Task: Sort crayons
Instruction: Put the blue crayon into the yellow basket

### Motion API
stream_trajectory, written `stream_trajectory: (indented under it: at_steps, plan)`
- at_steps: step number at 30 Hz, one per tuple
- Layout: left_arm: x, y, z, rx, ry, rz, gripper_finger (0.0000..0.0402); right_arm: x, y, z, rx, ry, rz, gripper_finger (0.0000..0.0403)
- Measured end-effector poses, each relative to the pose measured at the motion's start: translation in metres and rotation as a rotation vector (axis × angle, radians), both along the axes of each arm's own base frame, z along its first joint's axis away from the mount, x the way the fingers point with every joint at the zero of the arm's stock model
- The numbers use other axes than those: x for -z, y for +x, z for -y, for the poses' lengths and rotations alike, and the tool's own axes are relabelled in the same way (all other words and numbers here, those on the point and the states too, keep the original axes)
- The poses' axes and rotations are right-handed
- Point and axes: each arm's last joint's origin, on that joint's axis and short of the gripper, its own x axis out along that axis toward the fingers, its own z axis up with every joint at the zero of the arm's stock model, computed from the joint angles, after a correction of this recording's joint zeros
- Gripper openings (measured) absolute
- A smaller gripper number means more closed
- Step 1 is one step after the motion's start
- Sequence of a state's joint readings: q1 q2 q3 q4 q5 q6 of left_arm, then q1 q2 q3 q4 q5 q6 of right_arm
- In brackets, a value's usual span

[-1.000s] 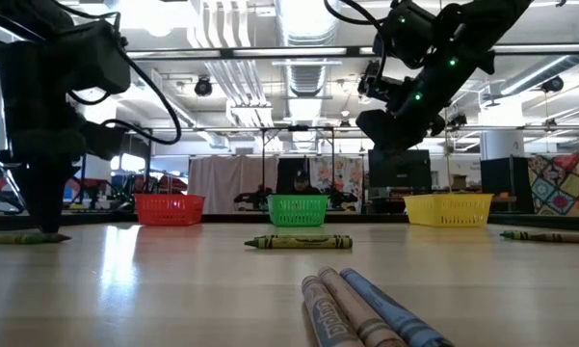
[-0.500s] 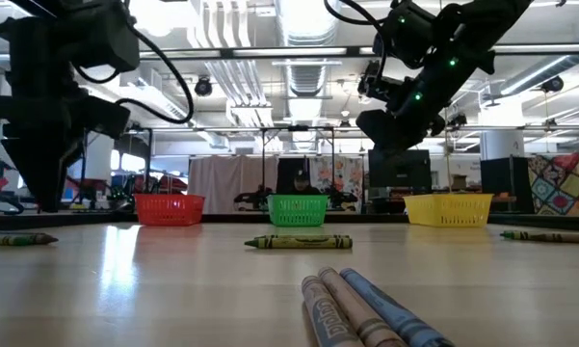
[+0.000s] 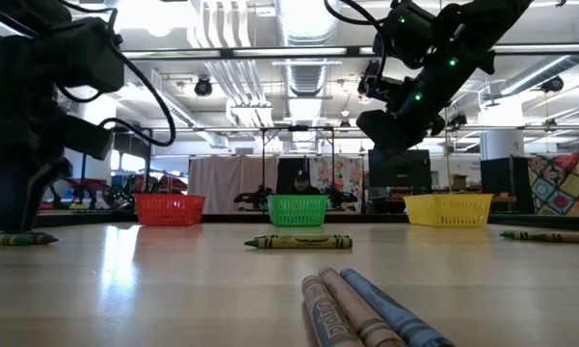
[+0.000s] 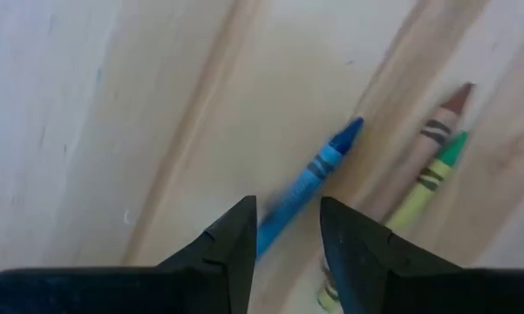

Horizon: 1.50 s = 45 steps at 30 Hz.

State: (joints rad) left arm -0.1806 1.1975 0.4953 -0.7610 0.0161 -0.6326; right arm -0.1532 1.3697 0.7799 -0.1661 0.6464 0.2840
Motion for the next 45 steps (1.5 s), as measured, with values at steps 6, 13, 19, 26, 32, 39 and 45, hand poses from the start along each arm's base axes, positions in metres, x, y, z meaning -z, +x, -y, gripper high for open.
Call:
stream_trajectory:
  at_steps: [6,13,19,26,32,39,45]
  plan:
    - [0.012,-0.002,-0.002,-0.009,0.055,-0.033,0.0108,0.000,0.000,-0.001,-0.022,0.024,0.003,0.0064]
    - [0.005,0.006,-0.002,-0.004,0.087,-0.020,0.0040,0.001,0.001,-0.002,-0.057,0.050,0.001,0.0064]
    - [-0.010,0.021,-0.016,-0.094,0.286,0.083,0.0013,0.001,0.001,-0.002,-0.066,0.042,-0.009,0.0064]
    - [-0.043,0.040,-0.055,-0.114,0.363,0.118,0.0004,0.001,0.001,-0.002,-0.080,0.032,-0.025,0.0064]
    - [-0.090,0.063,-0.104,-0.189,0.450,0.321,0.0002,0.001,0.001,-0.002,-0.087,0.027,-0.033,0.0064]
    - [-0.113,0.092,-0.161,-0.261,0.453,0.663,0.0002,0.004,-0.003,-0.002,-0.103,0.018,-0.106,0.0064]
    - [-0.096,0.139,-0.207,-0.282,0.427,0.728,0.0002,0.000,-0.014,0.000,0.003,-0.072,-0.180,0.0063]
